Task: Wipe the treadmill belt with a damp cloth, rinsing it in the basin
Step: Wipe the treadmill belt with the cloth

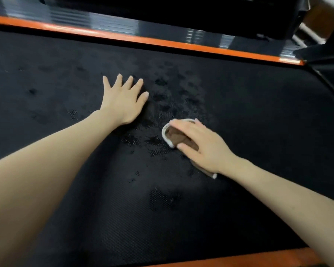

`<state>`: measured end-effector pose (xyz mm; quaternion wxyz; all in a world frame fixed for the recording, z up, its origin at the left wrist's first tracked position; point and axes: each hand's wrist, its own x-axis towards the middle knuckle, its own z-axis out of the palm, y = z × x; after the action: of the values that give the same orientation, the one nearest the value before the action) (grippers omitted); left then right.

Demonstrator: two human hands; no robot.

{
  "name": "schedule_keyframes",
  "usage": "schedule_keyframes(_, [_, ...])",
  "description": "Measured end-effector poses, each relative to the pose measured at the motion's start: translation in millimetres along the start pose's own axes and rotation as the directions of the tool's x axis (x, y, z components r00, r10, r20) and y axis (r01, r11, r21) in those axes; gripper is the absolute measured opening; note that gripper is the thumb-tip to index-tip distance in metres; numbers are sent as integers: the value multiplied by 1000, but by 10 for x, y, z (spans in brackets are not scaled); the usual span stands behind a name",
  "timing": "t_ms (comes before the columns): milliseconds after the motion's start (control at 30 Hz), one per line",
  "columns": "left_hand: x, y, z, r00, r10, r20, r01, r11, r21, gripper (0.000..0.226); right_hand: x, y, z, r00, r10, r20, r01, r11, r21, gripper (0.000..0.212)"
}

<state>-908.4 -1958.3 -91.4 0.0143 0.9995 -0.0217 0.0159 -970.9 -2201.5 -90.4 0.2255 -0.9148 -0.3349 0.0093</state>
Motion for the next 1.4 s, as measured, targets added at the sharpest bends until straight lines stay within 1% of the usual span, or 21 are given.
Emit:
schedule_keyframes(33, [29, -27, 11, 1000, -15, -2, 15, 1000, -9, 60, 131, 100, -16, 994, 95, -57, -96, 995, -10, 52])
schedule_keyframes(100, [44, -34, 72, 1000, -29, 0, 29, 999, -19, 62, 407, 282, -77, 939, 295, -177, -298, 954, 11, 50])
schedule_keyframes(300, [34, 8, 186, 1000, -10, 3, 10, 1000, -21, 59, 1007, 579, -111, 866, 440, -240, -457, 889, -19, 49])
schedule_keyframes(400, [29, 5, 186, 1000, -8, -9, 8, 1000, -29, 58, 938, 420, -81, 889, 381, -254, -399, 917, -21, 57])
schedule_keyframes(500, [23, 4, 184, 1000, -14, -25, 13, 999, -43, 58, 634, 186, 17, 979, 135, -150, -143, 989, -42, 58])
schedule_keyframes(567, [24, -3, 185, 999, -15, -30, 14, 999, -53, 57, 578, 204, 6, 996, 47, -75, -53, 995, -84, 51])
schedule_keyframes(633, [25, -11, 187, 999, -15, -38, 13, 998, -57, 57, 739, 377, -86, 994, 94, -62, -99, 992, -82, 40])
schedule_keyframes(700, [23, -7, 190, 999, -14, -38, 12, 998, -66, 57, 993, 673, -193, 961, 229, -154, -246, 964, -103, 32])
schedule_keyframes(767, [27, -3, 192, 999, -19, -41, 16, 997, -76, 57, 1298, 935, -283, 857, 452, -247, -484, 871, -85, 34])
schedule_keyframes(800, [29, -5, 193, 999, -21, -42, 18, 997, -79, 57, 1440, 972, -269, 799, 537, -270, -573, 817, -70, 36])
schedule_keyframes(833, [28, -9, 193, 999, -23, -42, 19, 996, -86, 56, 1552, 928, -204, 781, 560, -277, -600, 795, -85, 38])
schedule_keyframes(867, [28, -10, 191, 999, -24, -44, 19, 995, -98, 56, 1621, 816, -112, 809, 523, -269, -568, 814, -124, 39])
schedule_keyframes(933, [34, -8, 185, 998, -28, -54, 21, 992, -121, 55, 1678, 502, 79, 918, 325, -226, -366, 914, -174, 37])
schedule_keyframes(967, [32, -7, 182, 998, -30, -54, 23, 991, -130, 55, 1665, 385, 150, 953, 235, -193, -269, 947, -176, 35])
schedule_keyframes(1033, [27, -18, 180, 998, -39, -55, 30, 989, -146, 59, 1653, 381, 133, 981, 159, -109, -176, 971, -162, 31])
schedule_keyframes(1100, [28, -26, 180, 997, -41, -69, 30, 988, -154, 67, 1698, 660, -20, 980, 174, -100, -190, 965, -179, 31])
schedule_keyframes(1133, [28, -25, 184, 996, -38, -75, 26, 987, -157, 70, 1720, 856, -109, 967, 222, -127, -243, 951, -188, 31])
schedule_keyframes(1233, [33, -19, 201, 996, -38, -78, 26, 988, -150, 74, 1844, 1417, -318, 846, 465, -260, -509, 850, -137, 34])
schedule_keyframes(1300, [38, -13, 202, 996, -39, -83, 27, 990, -142, 73, 1980, 1507, -287, 787, 531, -313, -587, 801, -119, 39])
schedule_keyframes(1333, [35, -11, 202, 996, -38, -81, 26, 989, -142, 72, 2053, 1462, -231, 789, 517, -331, -581, 803, -133, 40])
schedule_keyframes(1400, [35, -13, 198, 996, -40, -82, 28, 989, -147, 71, 2204, 1255, -96, 841, 433, -322, -502, 848, -171, 42])
